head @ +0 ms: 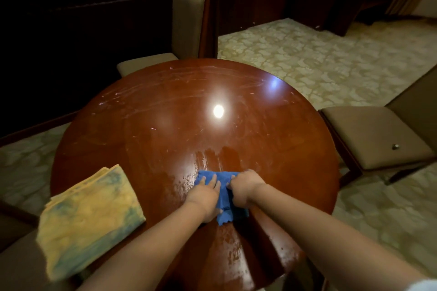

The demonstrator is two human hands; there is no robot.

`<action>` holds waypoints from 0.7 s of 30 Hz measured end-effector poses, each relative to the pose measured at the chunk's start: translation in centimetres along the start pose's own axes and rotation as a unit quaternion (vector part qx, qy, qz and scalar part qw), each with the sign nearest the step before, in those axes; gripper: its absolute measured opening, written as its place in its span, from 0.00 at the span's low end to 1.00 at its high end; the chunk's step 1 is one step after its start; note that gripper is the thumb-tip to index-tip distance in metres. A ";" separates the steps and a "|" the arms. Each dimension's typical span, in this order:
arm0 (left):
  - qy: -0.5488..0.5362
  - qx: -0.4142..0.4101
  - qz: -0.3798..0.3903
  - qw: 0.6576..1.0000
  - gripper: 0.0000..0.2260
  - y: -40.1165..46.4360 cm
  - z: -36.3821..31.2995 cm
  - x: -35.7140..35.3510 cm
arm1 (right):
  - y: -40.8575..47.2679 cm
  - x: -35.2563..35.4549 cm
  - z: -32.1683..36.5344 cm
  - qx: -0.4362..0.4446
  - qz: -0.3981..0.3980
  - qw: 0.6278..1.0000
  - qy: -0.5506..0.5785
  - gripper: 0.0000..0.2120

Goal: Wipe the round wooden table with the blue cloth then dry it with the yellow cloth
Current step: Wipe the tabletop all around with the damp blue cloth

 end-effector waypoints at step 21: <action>0.011 -0.051 0.012 0.999 0.38 6.4 -2.6 4.2 | 1.1 -3.3 -8.8 -0.073 0.026 0.991 0.108 0.21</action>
Point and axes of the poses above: each hand's wrist, its own y-axis towards the middle knuckle, its own x-axis out of the back of the hand, z = x × y, the point moved 6 cm from there along y, towards the middle knuckle, and after that the axes turned 12 degrees about -x, right-handed, at the moved point
